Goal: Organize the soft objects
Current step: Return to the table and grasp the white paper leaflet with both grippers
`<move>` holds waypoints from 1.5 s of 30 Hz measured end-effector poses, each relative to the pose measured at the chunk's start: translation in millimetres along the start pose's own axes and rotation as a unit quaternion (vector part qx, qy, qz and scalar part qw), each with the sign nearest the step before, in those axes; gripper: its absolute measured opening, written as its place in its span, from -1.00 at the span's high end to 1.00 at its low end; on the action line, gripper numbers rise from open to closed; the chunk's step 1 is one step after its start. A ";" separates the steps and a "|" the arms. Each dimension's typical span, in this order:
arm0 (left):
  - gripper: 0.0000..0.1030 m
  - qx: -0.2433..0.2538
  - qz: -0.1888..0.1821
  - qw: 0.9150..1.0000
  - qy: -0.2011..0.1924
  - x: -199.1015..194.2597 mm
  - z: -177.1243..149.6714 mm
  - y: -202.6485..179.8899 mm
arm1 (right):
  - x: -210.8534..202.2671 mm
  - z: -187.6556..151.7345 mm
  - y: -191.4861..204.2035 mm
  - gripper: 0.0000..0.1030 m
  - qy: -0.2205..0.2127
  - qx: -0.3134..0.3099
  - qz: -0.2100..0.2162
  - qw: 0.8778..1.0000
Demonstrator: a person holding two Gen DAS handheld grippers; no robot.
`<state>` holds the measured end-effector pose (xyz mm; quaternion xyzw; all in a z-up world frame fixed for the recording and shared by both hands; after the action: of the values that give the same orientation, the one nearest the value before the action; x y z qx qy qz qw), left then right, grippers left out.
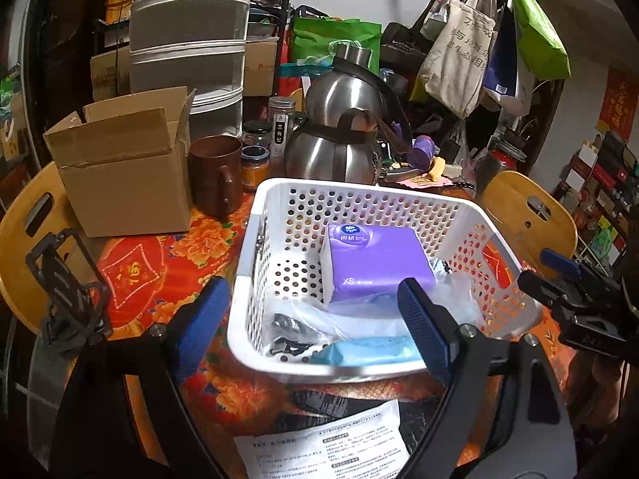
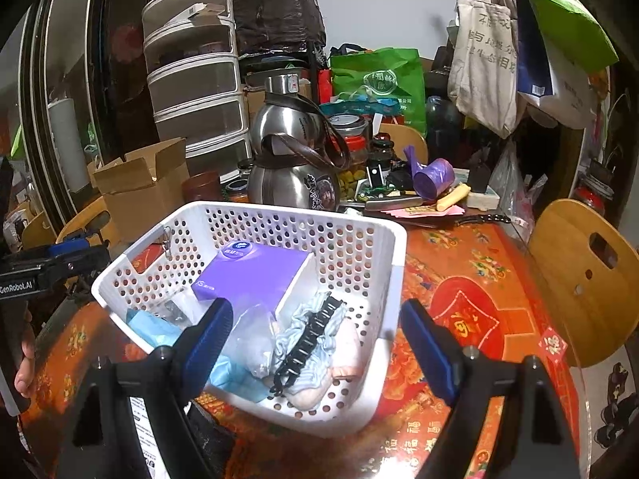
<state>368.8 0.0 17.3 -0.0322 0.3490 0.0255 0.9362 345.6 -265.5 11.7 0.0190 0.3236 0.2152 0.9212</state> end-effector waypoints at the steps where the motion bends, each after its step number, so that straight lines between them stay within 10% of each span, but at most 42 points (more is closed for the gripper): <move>1: -0.64 0.000 0.000 1.000 0.001 -3.0 -2.4 0.8 | -1.8 -1.2 0.8 -0.67 -0.002 0.002 0.000 1.000; 21: -0.64 -0.031 0.023 0.996 0.076 -39.8 -150.3 59.9 | -9.6 -116.4 122.4 -0.66 0.051 -0.032 0.107 0.992; 26: -0.64 -0.042 0.004 0.993 0.108 -20.0 -183.5 71.0 | 19.4 -137.8 137.8 -0.08 0.096 -0.037 0.128 0.986; 45: -0.36 -0.003 -0.028 0.993 0.116 2.7 -198.4 44.2 | 49.2 -158.3 138.0 0.18 0.141 -0.036 0.146 0.979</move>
<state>238.5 28.6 -136.0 -0.0478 0.4545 -0.0037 0.8895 231.2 -136.8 -118.2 0.0026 0.4358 0.3591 0.8253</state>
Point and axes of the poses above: each gripper's, at about its wrist camera, not at the fingertips, and x roughly the way its jaws point, y to its left, z to its top, the point moved 3 cm from there along x, roughly the way its jaws point, and after that the axes turned 11 degrees about z, right-handed, at the moved point
